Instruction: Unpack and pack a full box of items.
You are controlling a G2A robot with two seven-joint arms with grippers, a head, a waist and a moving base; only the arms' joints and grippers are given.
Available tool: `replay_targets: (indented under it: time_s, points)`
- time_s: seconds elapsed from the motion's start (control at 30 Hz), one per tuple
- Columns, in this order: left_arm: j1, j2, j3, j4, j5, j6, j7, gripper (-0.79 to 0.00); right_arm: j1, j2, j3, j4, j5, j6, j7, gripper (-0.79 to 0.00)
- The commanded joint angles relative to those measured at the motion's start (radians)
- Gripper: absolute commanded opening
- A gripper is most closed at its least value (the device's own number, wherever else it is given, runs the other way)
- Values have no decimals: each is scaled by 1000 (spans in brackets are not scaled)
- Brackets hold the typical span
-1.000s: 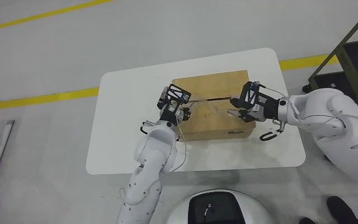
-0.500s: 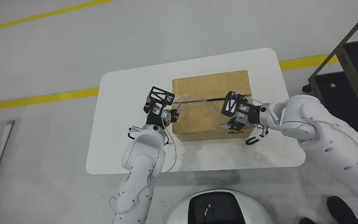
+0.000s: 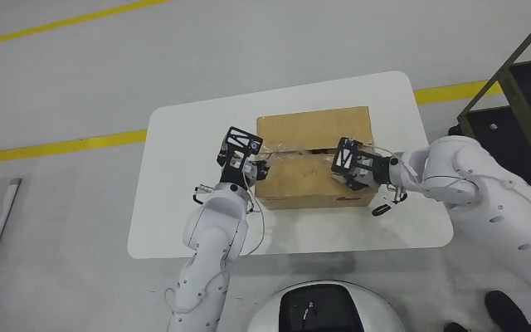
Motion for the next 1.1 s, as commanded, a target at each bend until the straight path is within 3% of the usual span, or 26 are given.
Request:
replay_targets:
  time_s: [0.0,0.27,0.6,0.63,0.67,0.7,0.77,1.07]
  points:
    - [0,0,0,0,0,4,0,0,5,-1,-3,4,1,-1,1,-785]
    - [0,1,-8,-2,-2,10,-2,0,41,0,8,1,-53,-19,31,-785]
    - [-9,-3,11,-6,-41,3,9,-9,138,4,3,-3,-179,-139,88,-785]
    - [-14,-3,16,-5,-46,0,16,-154,145,3,-3,0,-186,-150,86,-785]
    - [-17,-4,19,0,-59,0,19,-397,151,2,-8,2,-189,-156,83,-785]
    - [-21,-6,22,5,-73,1,20,-456,155,1,-14,5,-191,-160,80,-785]
    - [-32,-7,36,16,-82,-7,27,-773,161,-1,-23,16,-202,-163,76,-785]
    - [-84,-19,97,106,-120,-4,36,-785,167,-2,-26,49,-202,-172,28,-785]
